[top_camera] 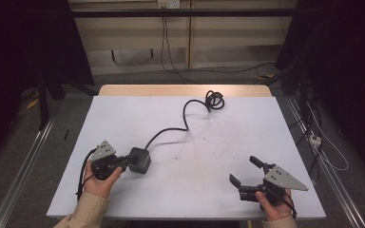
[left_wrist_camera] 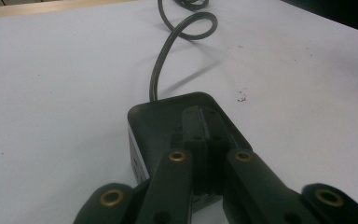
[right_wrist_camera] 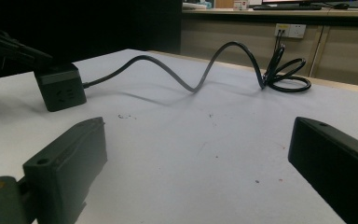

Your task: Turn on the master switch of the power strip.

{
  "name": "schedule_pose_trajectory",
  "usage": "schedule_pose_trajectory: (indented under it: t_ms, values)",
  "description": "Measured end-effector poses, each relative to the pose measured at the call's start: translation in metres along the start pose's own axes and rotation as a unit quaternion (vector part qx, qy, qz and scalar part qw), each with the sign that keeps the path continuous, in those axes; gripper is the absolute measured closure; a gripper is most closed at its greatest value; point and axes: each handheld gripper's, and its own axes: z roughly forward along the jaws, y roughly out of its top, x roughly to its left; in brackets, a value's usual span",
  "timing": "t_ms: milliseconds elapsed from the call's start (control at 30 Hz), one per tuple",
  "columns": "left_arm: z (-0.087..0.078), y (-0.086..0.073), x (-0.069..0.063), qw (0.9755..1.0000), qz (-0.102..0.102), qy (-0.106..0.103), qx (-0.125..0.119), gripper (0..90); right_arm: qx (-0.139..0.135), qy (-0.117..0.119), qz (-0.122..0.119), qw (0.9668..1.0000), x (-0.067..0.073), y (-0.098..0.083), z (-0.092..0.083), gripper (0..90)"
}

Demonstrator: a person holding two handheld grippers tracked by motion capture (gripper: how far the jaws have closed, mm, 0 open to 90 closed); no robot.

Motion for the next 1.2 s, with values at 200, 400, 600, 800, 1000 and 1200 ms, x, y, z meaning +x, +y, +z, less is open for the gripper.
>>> schedule_pose_trajectory:
  t_ms: [200,400,600,800,1000,1200]
  values:
    - [0.0002,-0.0006,0.0004,1.0,-0.002,-0.002,-0.005,90.0,-0.001,0.001,0.0,1.0,0.0,0.0003,-0.0003,3.8]
    - [-0.0001,-0.0011,0.0036,0.9998,-0.015,-0.011,-0.007,90.0,-0.002,0.0,0.0,1.0,-0.001,0.0008,0.0001,3.8]
    - [-0.0003,-0.0017,0.0046,0.9995,-0.023,-0.016,-0.016,90.0,-0.002,-0.001,0.002,1.0,-0.0017,0.0006,0.0008,3.8]
    - [0.0001,-0.0014,0.0051,0.9994,-0.026,-0.016,-0.016,90.0,-0.003,-0.003,0.003,1.0,-0.0029,0.0005,0.0012,3.8]
    - [-0.0034,0.0031,0.0032,0.9986,-0.036,-0.017,-0.035,80.6,-0.001,-0.005,0.003,1.0,-0.003,0.0001,0.0018,3.8]
    - [-0.0062,0.0047,0.0059,0.9976,-0.048,-0.022,-0.046,61.7,0.0,-0.004,0.002,1.0,-0.0017,-0.0006,0.0014,3.8]
